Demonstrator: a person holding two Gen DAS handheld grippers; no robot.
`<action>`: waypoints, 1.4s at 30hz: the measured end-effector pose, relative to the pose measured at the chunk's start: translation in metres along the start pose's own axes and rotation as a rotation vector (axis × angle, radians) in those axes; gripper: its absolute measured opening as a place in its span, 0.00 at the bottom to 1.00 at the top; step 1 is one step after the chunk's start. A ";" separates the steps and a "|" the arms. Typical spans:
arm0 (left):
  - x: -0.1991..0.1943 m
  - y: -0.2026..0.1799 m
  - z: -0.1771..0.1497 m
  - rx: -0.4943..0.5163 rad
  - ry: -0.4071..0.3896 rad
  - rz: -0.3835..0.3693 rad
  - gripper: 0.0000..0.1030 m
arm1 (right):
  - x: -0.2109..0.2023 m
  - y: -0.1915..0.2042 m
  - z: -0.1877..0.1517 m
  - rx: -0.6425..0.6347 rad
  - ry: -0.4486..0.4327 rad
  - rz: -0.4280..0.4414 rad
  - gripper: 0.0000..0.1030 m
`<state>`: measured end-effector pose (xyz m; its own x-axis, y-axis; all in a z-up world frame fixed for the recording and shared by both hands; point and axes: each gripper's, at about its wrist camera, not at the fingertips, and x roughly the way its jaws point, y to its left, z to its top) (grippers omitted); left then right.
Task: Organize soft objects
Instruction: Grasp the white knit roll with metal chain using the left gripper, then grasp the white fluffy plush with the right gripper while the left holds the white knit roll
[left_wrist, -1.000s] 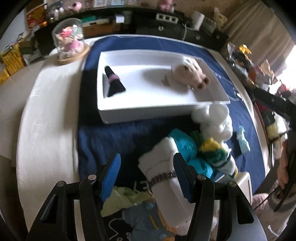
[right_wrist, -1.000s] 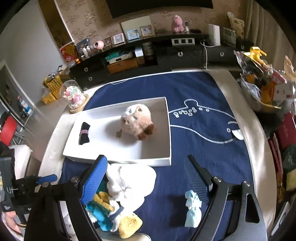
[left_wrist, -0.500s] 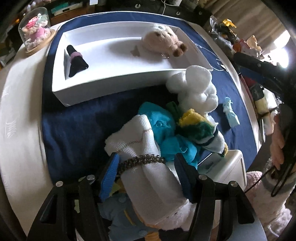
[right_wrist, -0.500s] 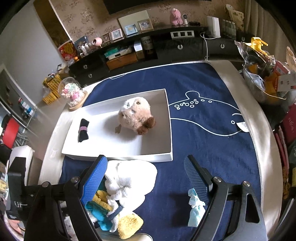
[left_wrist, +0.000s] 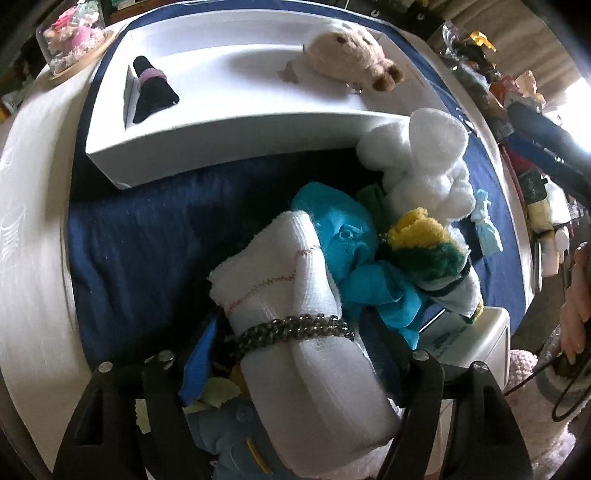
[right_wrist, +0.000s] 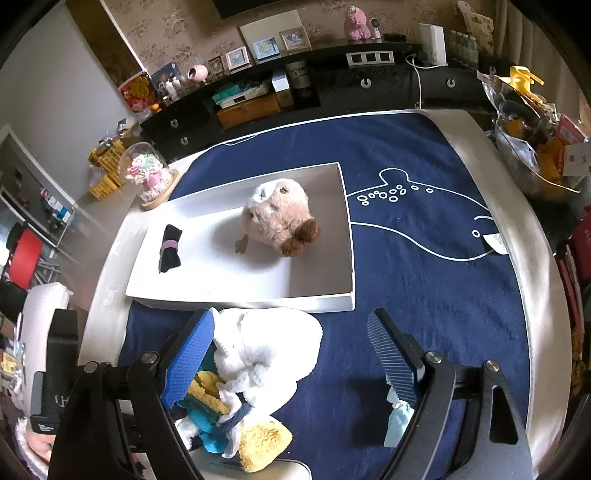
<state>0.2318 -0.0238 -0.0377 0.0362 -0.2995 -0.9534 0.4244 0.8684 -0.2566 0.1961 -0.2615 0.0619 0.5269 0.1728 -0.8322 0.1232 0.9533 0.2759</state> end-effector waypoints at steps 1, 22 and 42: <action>-0.002 0.002 0.000 -0.005 -0.007 -0.006 0.64 | 0.001 0.001 0.000 -0.004 0.000 -0.005 1.00; -0.079 0.035 0.007 -0.133 -0.346 -0.077 0.58 | 0.046 0.007 -0.006 0.025 0.154 0.041 1.00; -0.075 0.029 0.011 -0.125 -0.347 -0.042 0.58 | 0.103 0.045 -0.009 -0.092 0.277 -0.137 1.00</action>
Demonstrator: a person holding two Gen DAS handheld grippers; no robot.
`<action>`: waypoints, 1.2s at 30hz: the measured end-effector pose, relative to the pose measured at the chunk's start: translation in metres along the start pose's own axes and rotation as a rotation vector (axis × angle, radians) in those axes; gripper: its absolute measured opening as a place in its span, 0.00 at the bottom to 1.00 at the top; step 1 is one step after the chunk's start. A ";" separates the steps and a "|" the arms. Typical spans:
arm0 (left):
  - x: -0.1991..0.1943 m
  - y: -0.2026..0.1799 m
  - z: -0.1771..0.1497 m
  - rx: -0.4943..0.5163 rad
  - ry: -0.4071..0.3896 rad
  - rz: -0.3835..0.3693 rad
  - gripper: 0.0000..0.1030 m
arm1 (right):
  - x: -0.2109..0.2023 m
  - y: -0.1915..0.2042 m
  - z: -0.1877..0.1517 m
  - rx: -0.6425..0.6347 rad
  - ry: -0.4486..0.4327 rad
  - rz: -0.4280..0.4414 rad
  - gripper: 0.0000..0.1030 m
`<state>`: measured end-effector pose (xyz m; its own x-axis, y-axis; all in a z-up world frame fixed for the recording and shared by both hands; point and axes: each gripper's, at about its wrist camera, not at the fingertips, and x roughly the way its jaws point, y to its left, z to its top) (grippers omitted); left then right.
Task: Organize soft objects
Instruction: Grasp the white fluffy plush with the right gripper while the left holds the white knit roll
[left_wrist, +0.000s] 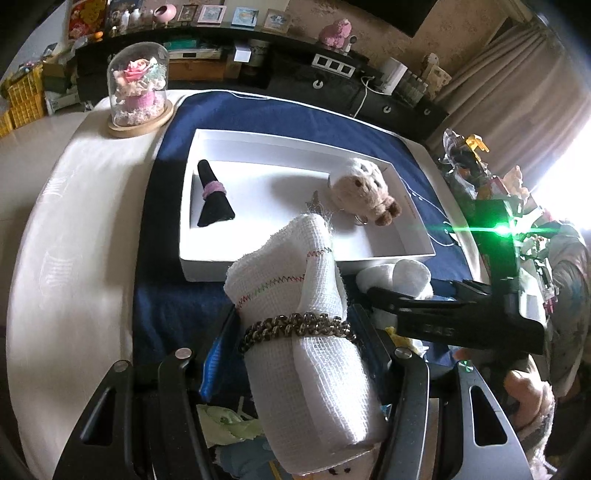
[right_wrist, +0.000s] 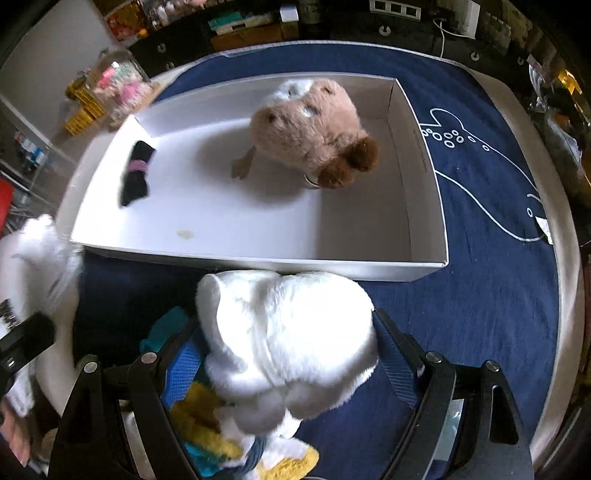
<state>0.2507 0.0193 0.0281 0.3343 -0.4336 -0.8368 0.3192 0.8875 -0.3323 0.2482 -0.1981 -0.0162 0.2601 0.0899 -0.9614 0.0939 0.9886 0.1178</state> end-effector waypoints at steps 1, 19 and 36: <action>0.001 0.000 0.000 0.001 0.004 -0.001 0.58 | 0.005 0.001 0.001 -0.007 0.015 -0.014 1.00; 0.013 -0.007 -0.003 0.008 0.039 0.014 0.58 | 0.031 0.018 0.010 -0.090 0.115 -0.076 1.00; 0.007 0.001 -0.001 -0.003 0.014 0.039 0.58 | -0.043 -0.002 0.008 0.012 -0.097 0.175 1.00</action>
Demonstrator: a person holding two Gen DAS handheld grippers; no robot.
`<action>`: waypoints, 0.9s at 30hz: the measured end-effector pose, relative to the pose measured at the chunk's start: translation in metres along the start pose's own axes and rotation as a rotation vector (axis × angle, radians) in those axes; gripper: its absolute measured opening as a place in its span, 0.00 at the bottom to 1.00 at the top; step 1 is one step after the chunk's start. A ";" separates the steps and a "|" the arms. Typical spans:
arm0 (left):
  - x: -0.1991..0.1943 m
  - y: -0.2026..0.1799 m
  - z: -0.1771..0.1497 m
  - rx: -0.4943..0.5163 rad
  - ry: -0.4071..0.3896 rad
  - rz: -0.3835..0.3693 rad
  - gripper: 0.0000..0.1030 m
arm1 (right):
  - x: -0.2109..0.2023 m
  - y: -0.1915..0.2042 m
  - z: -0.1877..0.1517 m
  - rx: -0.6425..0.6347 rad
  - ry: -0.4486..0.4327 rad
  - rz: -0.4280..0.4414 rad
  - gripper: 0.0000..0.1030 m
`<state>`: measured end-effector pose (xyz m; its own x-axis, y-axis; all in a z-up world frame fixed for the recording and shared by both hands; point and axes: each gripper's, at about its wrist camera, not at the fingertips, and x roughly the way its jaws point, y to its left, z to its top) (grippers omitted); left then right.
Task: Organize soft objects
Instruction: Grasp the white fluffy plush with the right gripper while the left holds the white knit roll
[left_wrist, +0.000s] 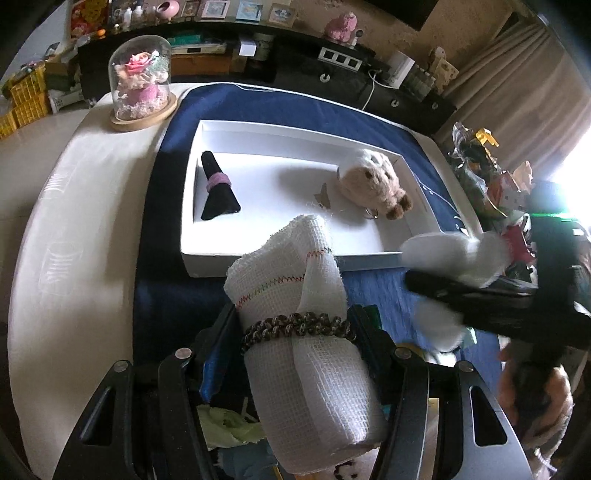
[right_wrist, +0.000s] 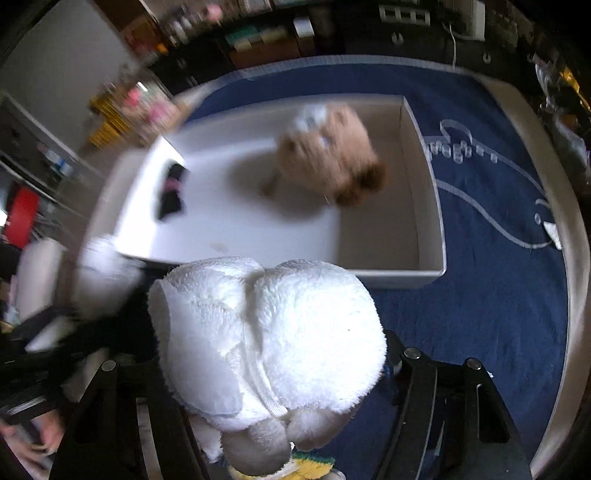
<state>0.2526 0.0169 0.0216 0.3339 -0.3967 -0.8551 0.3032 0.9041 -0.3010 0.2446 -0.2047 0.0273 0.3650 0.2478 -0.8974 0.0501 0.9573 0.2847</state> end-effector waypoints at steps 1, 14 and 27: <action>-0.001 0.000 0.000 -0.002 -0.004 -0.001 0.58 | -0.012 0.000 0.001 0.006 -0.035 0.036 1.00; -0.038 -0.011 0.019 0.007 -0.098 0.002 0.58 | -0.056 -0.039 -0.010 0.079 -0.167 0.114 1.00; -0.095 -0.059 0.089 0.096 -0.324 -0.039 0.58 | -0.053 -0.057 -0.011 0.142 -0.160 0.107 1.00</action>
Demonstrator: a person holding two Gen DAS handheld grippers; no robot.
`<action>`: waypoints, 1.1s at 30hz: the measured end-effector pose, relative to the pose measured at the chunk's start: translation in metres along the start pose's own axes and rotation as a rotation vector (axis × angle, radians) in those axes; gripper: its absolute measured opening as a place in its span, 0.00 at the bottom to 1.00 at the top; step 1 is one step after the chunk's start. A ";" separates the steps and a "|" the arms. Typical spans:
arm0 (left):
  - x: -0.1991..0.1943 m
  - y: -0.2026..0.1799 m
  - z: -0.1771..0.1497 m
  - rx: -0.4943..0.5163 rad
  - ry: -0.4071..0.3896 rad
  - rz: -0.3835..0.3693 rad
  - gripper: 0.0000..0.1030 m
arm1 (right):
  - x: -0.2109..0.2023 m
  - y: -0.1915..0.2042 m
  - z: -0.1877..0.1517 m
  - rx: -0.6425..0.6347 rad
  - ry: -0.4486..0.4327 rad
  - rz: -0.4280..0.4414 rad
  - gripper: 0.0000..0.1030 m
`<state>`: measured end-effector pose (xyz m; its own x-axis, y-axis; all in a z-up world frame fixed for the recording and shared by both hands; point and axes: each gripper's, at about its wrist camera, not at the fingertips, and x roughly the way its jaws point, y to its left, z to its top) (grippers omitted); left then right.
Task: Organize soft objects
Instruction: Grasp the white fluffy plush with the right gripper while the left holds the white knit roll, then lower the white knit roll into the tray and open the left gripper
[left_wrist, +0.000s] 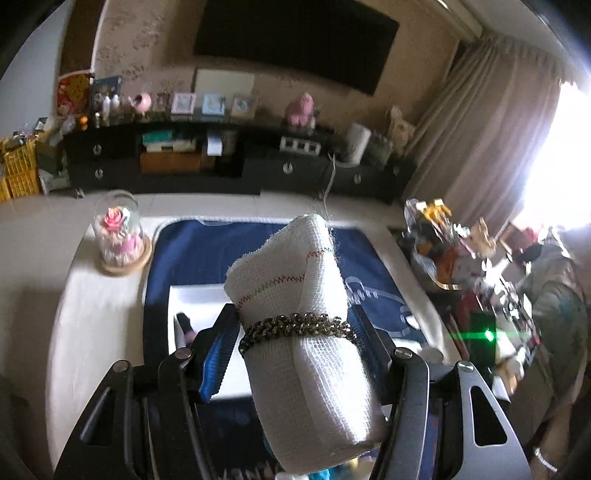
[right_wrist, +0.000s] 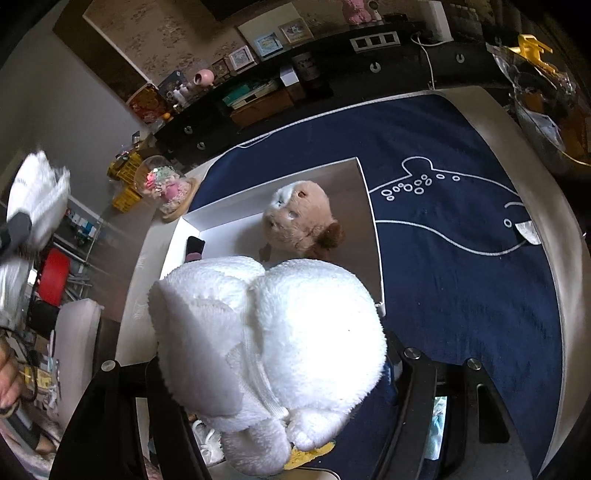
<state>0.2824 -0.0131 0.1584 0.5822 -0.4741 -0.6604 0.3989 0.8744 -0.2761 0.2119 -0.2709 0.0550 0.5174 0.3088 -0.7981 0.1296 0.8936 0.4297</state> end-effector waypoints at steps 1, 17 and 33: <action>0.006 0.005 0.000 -0.014 -0.005 0.028 0.58 | 0.000 0.000 -0.001 0.000 0.001 -0.003 1.00; 0.123 0.074 -0.020 -0.098 0.099 0.161 0.58 | 0.013 0.012 -0.007 -0.030 0.030 -0.025 1.00; 0.131 0.107 -0.027 -0.149 0.019 0.293 0.63 | 0.019 0.010 -0.008 -0.022 0.045 -0.025 1.00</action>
<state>0.3823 0.0206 0.0231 0.6429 -0.1998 -0.7394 0.1076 0.9794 -0.1711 0.2163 -0.2537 0.0402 0.4758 0.3004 -0.8267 0.1226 0.9080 0.4006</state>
